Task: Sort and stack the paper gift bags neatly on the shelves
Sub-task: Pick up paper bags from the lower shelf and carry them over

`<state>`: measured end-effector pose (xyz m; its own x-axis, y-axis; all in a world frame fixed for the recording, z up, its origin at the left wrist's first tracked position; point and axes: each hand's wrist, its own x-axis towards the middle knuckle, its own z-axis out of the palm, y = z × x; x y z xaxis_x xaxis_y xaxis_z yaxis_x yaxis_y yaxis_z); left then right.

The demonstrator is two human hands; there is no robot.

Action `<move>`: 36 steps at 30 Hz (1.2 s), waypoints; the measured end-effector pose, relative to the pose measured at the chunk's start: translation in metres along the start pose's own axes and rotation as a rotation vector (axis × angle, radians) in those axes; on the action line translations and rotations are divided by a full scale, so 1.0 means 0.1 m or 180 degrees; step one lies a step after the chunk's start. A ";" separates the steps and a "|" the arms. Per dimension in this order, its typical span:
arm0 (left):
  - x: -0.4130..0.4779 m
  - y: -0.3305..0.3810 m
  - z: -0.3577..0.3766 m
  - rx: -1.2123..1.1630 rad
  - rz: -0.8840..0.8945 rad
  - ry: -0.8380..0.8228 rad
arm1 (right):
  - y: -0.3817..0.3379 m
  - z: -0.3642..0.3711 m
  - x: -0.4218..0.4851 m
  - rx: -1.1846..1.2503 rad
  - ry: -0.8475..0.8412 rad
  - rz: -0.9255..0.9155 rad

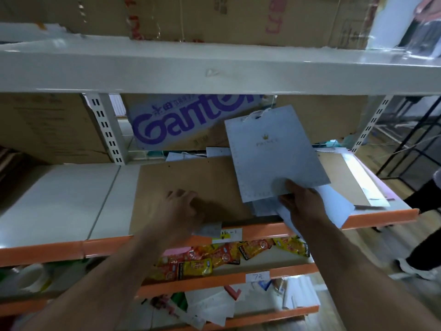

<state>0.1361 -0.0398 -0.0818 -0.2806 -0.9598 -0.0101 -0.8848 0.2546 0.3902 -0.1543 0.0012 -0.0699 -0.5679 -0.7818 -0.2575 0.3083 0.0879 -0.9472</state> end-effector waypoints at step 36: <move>-0.98 -1.39 -0.73 -0.3774 -0.1871 0.1090 | 0.45 0.90 -1.63 0.0703 -0.0819 0.0262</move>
<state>0.3135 0.0102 -0.0683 0.2814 -0.9154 -0.2879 0.0548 -0.2842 0.9572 0.0207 0.0771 -0.0538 -0.3319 -0.9101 -0.2479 0.5187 0.0434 -0.8538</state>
